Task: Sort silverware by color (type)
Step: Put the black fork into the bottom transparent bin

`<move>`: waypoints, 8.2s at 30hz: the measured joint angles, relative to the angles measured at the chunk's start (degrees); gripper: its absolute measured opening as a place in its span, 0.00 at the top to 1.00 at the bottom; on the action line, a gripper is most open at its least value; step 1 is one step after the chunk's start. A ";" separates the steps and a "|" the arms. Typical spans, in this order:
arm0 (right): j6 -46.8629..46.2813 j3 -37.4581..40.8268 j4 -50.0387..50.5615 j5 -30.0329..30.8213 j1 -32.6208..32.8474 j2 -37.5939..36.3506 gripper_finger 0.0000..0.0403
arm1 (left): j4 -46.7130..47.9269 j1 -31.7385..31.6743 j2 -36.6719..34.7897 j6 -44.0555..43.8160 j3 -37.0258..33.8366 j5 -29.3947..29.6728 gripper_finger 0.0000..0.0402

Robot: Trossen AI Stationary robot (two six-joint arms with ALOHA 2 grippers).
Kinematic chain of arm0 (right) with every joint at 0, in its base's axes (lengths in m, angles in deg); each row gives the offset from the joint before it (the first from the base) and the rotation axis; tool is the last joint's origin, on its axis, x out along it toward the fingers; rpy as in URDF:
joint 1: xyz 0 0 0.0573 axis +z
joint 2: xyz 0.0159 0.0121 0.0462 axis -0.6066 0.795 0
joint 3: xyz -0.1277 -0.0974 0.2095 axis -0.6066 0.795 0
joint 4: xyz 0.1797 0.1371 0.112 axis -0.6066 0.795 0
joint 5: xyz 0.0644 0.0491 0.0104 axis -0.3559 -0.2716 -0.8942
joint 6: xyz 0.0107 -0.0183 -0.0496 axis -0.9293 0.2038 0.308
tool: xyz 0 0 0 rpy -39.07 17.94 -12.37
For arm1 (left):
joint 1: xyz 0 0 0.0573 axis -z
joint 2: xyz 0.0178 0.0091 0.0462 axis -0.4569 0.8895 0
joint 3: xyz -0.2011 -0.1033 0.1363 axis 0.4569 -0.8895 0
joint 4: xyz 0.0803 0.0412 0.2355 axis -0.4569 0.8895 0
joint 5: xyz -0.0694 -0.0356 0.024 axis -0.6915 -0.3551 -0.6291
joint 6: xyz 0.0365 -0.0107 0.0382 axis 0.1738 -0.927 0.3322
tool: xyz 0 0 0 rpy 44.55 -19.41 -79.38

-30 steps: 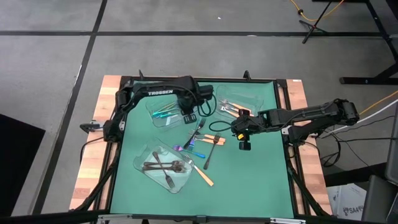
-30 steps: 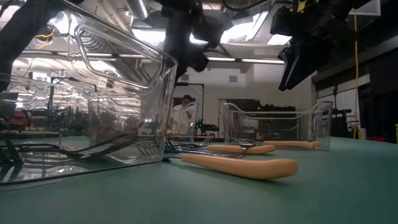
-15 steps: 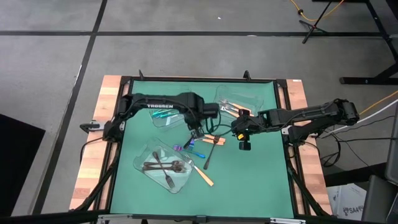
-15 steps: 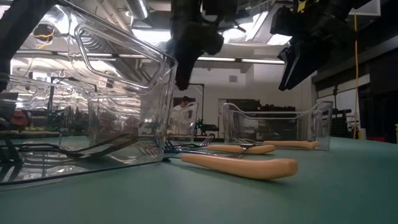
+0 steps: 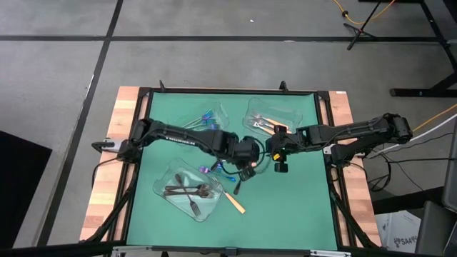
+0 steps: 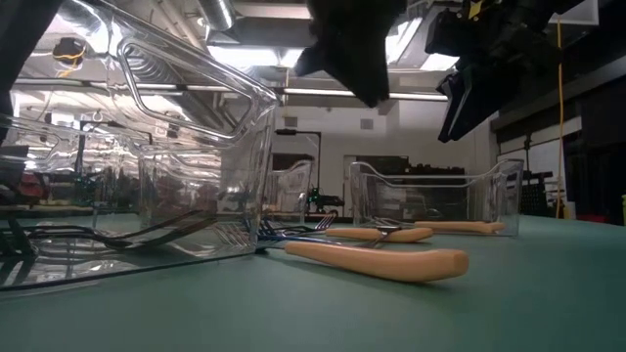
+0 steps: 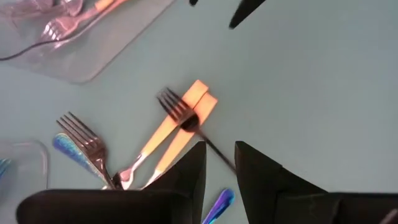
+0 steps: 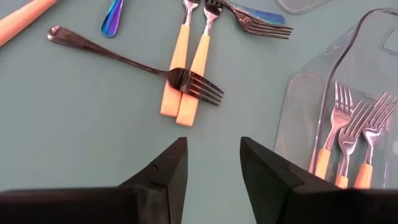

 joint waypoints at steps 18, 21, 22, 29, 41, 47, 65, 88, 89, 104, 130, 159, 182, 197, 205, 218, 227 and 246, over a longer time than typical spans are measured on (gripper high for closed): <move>-0.02 0.02 -0.41 0.02 -0.04 0.00 0.66 | -12.66 4.13 -0.11 -9.14 -10.78 7.11 0.81; -0.02 0.04 -0.43 0.02 -0.04 0.00 0.66 | -16.92 4.01 -0.11 -9.12 -14.44 7.10 0.81; -0.04 0.04 -0.41 0.02 -0.04 0.02 0.66 | -18.24 3.93 -0.11 -9.12 -15.62 7.05 0.81; -0.04 0.04 -0.42 0.02 -0.04 0.02 0.66 | -24.98 3.43 -0.11 -11.19 -23.04 7.16 0.81; -0.04 0.04 -0.65 0.01 -0.04 0.02 0.66 | -40.81 3.54 -0.07 -13.63 -32.43 6.81 0.81; -0.04 0.04 -1.49 0.02 -0.04 0.04 0.66 | -41.79 3.47 -0.04 -13.63 -34.19 7.11 0.81; -0.04 0.04 -1.54 0.02 -0.04 0.04 0.66 | -44.15 4.11 -0.04 -13.54 -34.51 9.60 0.81; -0.03 0.02 -1.74 0.02 -0.03 0.04 0.66 | -45.05 5.05 3.36 -13.44 -34.36 9.59 0.81; -0.04 0.02 -1.74 0.00 -0.03 0.04 0.66 | -45.05 5.05 3.37 -13.45 -34.36 9.59 0.81; -0.03 0.02 -1.74 0.01 -0.02 0.04 0.66 | -42.38 4.96 3.43 -13.02 -34.27 9.48 0.81; -0.01 0.01 -1.74 0.01 -0.04 0.04 0.66 | -41.56 4.94 3.45 -13.04 -34.42 9.98 0.94; 0.00 0.00 -1.72 0.00 -0.04 0.04 0.66 | -45.16 4.87 2.19 -11.40 -34.62 10.67 0.94; 0.00 0.00 -1.72 0.00 -0.04 0.05 0.66 | -44.45 4.28 2.47 -8.38 -34.45 6.11 0.91; 0.00 0.00 -1.74 0.00 -0.04 0.04 0.66 | -43.41 4.30 2.75 -8.38 -34.36 6.65 0.92; 0.00 0.00 -1.74 0.02 -0.04 0.04 0.66 | -44.11 4.24 2.52 -8.40 -34.40 6.61 0.96; 0.02 0.00 2.47 0.00 -0.04 -0.59 0.66 | -43.01 4.75 -2.14 -8.25 -34.51 5.90 0.98; 0.00 0.00 5.43 0.00 0.00 -7.26 0.66 | -38.13 4.72 -9.09 -1.01 -34.45 5.05 0.98; -2.02 -0.02 -3.16 -0.62 -0.04 -9.80 0.66 | -11.63 10.81 -32.55 16.57 -34.38 -4.80 0.98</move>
